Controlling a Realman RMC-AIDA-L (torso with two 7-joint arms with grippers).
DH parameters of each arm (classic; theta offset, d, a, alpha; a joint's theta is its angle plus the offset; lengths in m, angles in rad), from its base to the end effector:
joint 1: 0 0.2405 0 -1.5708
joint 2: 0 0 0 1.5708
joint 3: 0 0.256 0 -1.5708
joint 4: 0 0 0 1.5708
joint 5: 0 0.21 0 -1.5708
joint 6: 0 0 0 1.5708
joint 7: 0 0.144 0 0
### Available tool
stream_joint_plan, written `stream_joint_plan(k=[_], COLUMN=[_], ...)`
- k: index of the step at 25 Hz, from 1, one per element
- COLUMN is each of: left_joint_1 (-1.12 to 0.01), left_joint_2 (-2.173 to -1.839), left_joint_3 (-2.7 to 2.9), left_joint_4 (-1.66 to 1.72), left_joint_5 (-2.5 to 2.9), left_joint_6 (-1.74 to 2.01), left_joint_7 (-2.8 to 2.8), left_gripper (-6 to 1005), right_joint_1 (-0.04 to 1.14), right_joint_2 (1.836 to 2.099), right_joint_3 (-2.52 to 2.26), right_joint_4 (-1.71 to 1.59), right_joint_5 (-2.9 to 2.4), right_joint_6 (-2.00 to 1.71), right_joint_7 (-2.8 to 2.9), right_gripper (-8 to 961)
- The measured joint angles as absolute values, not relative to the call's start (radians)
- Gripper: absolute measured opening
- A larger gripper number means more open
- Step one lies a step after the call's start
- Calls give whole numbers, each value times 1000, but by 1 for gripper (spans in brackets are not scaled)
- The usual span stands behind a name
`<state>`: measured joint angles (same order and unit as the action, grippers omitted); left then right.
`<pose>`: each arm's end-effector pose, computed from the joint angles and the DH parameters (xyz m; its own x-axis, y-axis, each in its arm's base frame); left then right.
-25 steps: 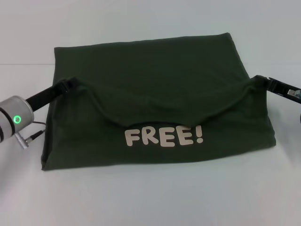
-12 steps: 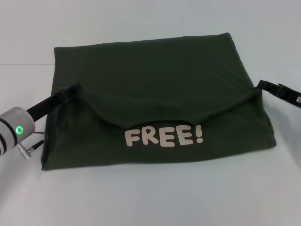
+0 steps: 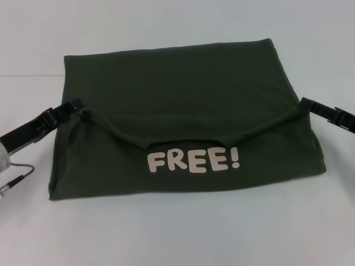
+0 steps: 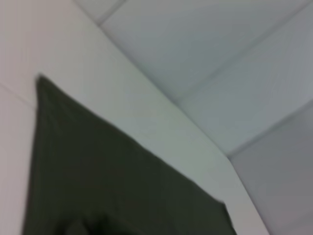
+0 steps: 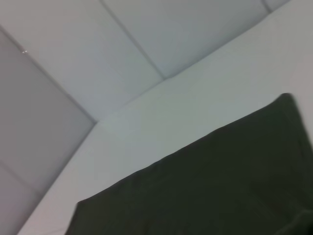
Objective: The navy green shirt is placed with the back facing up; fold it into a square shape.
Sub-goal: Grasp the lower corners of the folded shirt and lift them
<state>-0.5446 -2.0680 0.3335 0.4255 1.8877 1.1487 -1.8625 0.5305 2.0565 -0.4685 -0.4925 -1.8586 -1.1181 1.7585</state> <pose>-0.3275 0.3645 0.0188 0.0208 0.5649 0.8249 0.9814 -0.1690 0.0910 0.3260 0.3703 0.0273 0.2407 -0.5531 -0.7976 -0.9569 -0.2727 -0.0997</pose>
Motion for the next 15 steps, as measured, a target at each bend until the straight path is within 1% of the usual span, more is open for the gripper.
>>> stream_joint_plan(k=[3, 5, 6, 8, 12, 15], left_joint_1=[-519, -508, -503, -497, -490, -490], left_joint_2=[-1997, -1958, -1944, -1936, -1935, -1935], left_joint_3=[473, 539, 554, 554, 552, 552], left_joint_4=[430, 442, 457, 497, 551, 558], left_joint_5=[1891, 1922, 1962, 2045, 2167, 2193], left_joint_6=[1252, 1314, 1347, 1380, 1381, 1358], left_joint_7=[-1987, -2050, -2085, -2137, -2198, -2196], left_gripper=[688, 686, 685, 682, 675, 669], right_joint_1=[503, 480, 470, 452, 426, 423], right_joint_2=[2041, 2030, 2026, 2021, 2019, 2031], right_joint_3=[-476, -479, -480, -485, -533, -555], right_joint_4=[-493, -493, -493, -493, -493, -492], right_joint_5=[-1865, -1869, -1869, -1870, -1890, -1943], right_joint_6=[-1218, -1288, -1318, -1373, -1484, -1531], right_joint_7=[1739, 1723, 1710, 1676, 1546, 1445], right_gripper=[876, 881, 881, 880, 878, 877])
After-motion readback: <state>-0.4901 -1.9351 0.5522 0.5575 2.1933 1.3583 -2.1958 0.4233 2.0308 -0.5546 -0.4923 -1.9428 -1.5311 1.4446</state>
